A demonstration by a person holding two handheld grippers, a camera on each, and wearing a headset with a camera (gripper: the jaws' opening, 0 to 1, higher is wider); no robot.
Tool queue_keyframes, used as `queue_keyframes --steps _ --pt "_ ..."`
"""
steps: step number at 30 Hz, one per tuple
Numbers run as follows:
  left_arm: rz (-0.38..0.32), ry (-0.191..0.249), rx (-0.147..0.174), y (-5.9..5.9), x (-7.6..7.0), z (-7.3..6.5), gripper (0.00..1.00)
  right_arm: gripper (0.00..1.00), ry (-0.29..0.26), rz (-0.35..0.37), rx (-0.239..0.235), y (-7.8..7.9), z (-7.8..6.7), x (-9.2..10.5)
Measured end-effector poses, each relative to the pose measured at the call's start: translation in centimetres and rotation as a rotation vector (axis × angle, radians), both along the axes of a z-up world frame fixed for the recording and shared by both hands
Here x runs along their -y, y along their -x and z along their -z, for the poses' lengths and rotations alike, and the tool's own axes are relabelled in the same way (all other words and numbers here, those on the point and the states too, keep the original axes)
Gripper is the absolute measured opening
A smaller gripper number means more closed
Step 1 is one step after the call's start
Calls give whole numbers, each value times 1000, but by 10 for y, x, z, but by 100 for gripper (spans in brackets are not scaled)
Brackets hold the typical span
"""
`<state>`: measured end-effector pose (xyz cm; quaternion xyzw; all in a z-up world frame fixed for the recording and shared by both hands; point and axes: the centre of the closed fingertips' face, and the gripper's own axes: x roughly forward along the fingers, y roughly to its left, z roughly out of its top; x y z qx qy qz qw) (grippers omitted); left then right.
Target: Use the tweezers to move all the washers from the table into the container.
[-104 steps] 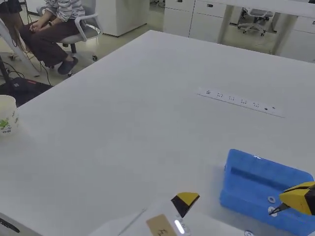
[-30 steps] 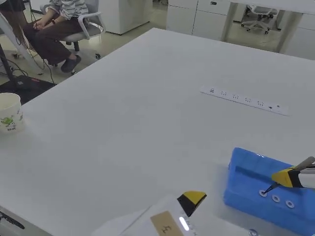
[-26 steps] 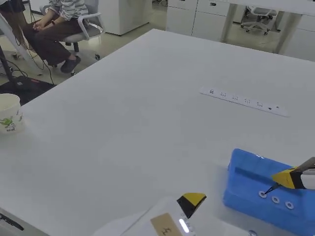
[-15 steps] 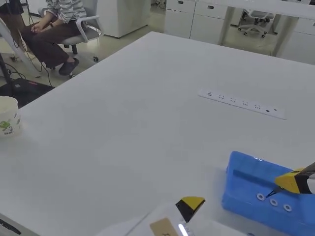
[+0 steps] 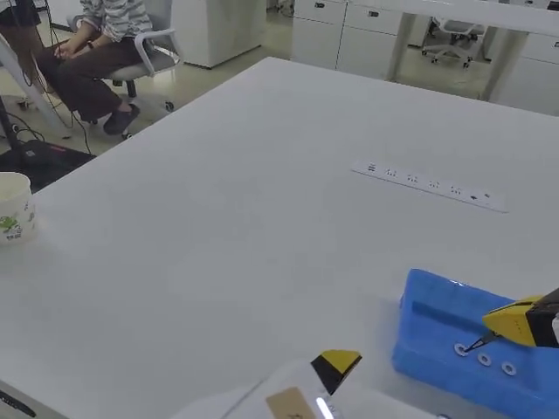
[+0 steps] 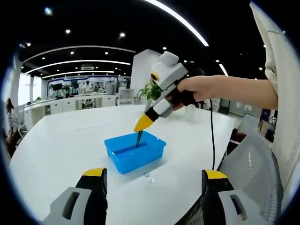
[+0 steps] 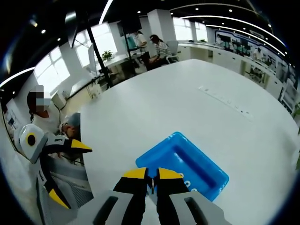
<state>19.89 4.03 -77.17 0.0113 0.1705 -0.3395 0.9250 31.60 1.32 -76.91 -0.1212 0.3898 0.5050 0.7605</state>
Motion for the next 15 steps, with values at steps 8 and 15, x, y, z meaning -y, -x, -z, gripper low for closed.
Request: queue_keyframes --steps 8,15 --pt "-2 -3 -2 0 0 1 84 3 -3 -33 -34 14 8 -5" --pt "-3 -10 -7 0 -1 2 84 3 1 -25 -72 22 20 -3"
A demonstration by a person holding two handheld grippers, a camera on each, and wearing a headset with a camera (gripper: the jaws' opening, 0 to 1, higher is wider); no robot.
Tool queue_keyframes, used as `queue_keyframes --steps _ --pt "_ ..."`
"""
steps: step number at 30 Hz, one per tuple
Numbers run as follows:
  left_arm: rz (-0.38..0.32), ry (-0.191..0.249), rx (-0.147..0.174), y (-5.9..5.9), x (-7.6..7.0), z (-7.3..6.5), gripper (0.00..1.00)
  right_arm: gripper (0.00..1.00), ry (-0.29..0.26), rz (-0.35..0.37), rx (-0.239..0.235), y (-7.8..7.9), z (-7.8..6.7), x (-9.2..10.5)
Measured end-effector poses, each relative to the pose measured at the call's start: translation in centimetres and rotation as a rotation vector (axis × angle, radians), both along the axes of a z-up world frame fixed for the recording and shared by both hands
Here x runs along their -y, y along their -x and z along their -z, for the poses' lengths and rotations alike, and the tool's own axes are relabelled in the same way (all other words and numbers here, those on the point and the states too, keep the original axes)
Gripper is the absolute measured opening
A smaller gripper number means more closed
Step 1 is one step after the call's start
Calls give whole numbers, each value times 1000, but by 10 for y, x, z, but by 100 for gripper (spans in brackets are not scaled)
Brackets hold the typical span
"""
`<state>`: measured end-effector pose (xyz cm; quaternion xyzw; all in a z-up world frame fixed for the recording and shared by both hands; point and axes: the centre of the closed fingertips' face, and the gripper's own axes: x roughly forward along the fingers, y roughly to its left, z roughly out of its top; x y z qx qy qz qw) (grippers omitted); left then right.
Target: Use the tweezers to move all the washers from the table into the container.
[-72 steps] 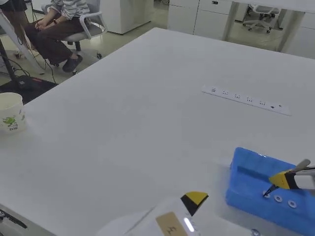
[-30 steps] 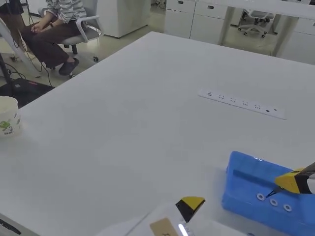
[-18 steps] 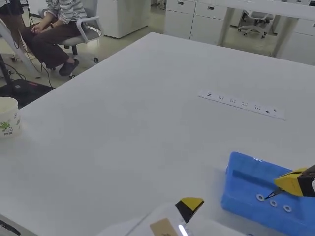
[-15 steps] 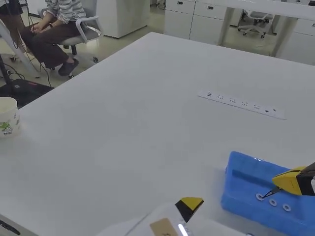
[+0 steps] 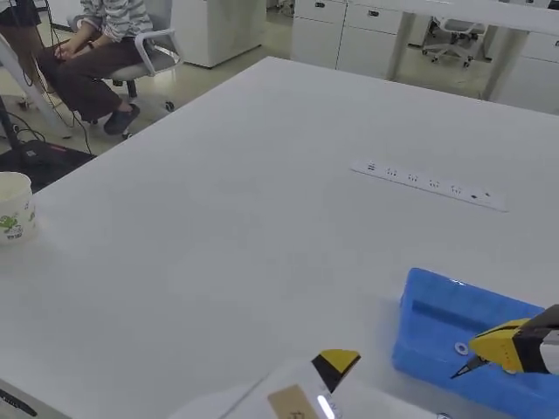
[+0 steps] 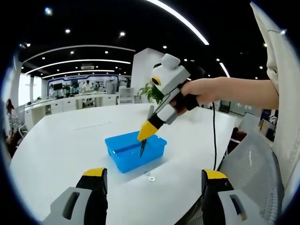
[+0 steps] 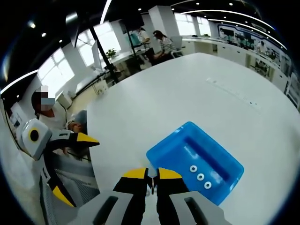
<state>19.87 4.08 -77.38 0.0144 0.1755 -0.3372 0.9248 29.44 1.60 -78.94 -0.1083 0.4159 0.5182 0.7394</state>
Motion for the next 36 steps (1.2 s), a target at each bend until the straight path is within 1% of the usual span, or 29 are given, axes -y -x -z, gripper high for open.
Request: queue_keyframes --steps 5,7,9,15,20,30,36 --pt "1 0 -1 0 0 0 84 3 10 10 -19 6 10 2" --pt "5 15 5 0 2 -3 85 3 17 10 -25 7 14 3" --pt "5 20 4 0 1 -3 84 3 27 13 -30 8 18 5" --pt "4 16 1 0 0 -2 84 3 37 16 -36 9 24 5" --pt "5 12 -2 0 0 -1 84 3 64 6 -33 10 34 6" --pt "5 8 -3 0 -1 -1 84 3 76 -3 -46 14 43 4" --pt "6 5 -5 -1 0 0 84 4 87 -5 -44 13 46 6"
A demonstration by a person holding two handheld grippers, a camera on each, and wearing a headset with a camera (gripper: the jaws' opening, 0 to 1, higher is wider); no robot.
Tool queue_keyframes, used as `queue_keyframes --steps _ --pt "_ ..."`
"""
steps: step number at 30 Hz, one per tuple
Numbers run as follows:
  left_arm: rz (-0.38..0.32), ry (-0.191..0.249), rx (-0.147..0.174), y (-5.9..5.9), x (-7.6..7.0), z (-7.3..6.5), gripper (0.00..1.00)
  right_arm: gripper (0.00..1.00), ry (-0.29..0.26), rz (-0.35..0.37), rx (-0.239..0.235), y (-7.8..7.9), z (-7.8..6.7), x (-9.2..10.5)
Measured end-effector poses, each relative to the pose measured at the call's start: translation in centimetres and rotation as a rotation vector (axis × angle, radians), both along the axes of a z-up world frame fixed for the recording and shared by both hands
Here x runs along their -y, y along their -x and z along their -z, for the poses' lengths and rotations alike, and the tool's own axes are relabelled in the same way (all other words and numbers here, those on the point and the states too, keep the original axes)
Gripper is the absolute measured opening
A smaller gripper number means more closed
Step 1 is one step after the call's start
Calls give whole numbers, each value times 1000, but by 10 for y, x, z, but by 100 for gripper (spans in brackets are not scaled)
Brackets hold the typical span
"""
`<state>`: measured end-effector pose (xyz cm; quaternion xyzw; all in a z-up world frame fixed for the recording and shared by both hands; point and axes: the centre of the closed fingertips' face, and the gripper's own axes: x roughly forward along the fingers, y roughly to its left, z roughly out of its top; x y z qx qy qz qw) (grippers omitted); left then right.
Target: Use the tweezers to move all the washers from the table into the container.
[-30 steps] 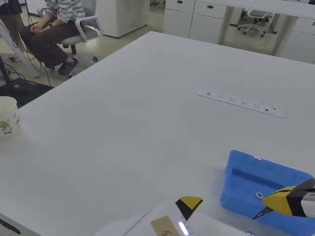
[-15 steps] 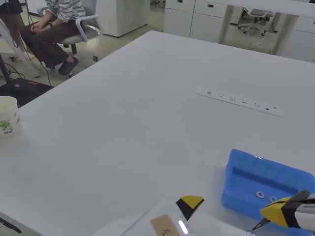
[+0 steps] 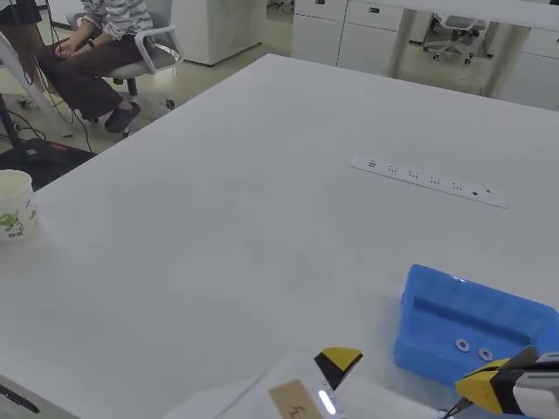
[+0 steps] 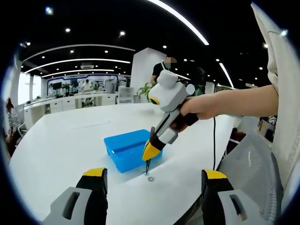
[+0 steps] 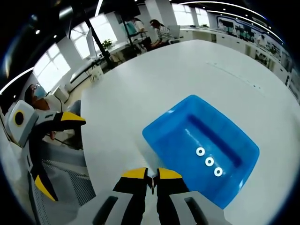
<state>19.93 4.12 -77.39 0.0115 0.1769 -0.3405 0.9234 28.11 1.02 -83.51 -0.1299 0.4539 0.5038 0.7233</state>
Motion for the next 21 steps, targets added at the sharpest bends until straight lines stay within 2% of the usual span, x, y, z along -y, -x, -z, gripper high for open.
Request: queue_keyframes --steps 16,21 --pt "2 -6 -2 0 0 0 83 4 25 -23 22 4 5 0" --pt "2 -6 -1 1 1 0 83 3 39 -41 54 6 5 -2"
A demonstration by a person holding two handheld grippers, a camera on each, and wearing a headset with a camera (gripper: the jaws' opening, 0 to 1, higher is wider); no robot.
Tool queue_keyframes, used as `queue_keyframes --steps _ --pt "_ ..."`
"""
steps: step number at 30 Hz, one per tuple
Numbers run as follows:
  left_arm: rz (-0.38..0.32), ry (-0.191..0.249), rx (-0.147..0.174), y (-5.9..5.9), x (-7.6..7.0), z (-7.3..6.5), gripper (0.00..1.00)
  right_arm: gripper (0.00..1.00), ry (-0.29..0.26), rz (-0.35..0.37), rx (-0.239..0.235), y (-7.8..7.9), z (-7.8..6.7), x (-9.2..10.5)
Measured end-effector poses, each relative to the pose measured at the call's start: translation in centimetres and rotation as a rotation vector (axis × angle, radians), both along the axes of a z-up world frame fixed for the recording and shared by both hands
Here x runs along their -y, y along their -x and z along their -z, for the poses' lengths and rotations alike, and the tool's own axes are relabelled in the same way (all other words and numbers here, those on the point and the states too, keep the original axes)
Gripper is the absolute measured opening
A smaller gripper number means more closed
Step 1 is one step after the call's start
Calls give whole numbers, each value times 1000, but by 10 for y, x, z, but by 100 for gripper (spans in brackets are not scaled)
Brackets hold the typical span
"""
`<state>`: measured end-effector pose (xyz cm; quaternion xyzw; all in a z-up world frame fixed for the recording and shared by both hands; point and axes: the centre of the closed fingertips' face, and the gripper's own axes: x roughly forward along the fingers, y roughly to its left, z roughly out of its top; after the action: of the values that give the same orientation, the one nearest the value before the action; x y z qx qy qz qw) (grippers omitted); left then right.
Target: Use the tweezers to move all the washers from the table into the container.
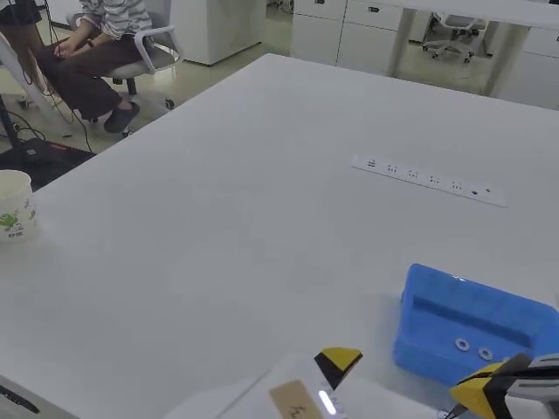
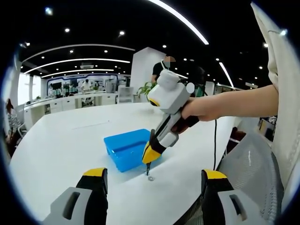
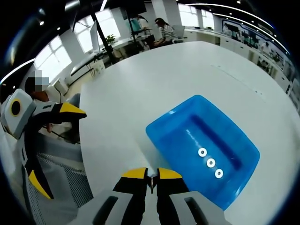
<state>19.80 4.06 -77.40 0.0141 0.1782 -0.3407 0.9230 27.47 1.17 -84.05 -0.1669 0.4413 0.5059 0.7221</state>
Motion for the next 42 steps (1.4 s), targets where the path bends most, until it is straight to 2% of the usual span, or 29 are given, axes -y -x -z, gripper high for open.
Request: queue_keyframes --steps 3,4,5,9,12,15,21,25,37,42 --pt "0 -1 0 0 0 0 83 3 -5 20 20 3 0 -2" --pt "-1 -2 1 0 0 0 83 3 -7 11 37 5 0 -4" --pt "-2 -1 -1 1 0 0 83 3 -4 8 76 5 0 -4" --pt "-1 1 1 1 0 0 83 3 -20 41 113 6 -1 -4" --pt "1 -2 0 1 0 0 83 3 -37 69 120 2 0 -2" --pt "4 -4 0 1 0 1 83 3 -61 112 109 -1 -2 3" --pt "2 -2 0 1 0 1 83 3 -78 124 108 3 -13 6" --pt "4 -5 -3 1 0 1 83 3 -115 149 90 4 -25 6" --pt "8 -6 -3 2 1 1 83 3 -144 168 115 -6 -56 7" --pt "6 -6 -2 2 1 1 83 3 -153 163 127 -10 -64 4"
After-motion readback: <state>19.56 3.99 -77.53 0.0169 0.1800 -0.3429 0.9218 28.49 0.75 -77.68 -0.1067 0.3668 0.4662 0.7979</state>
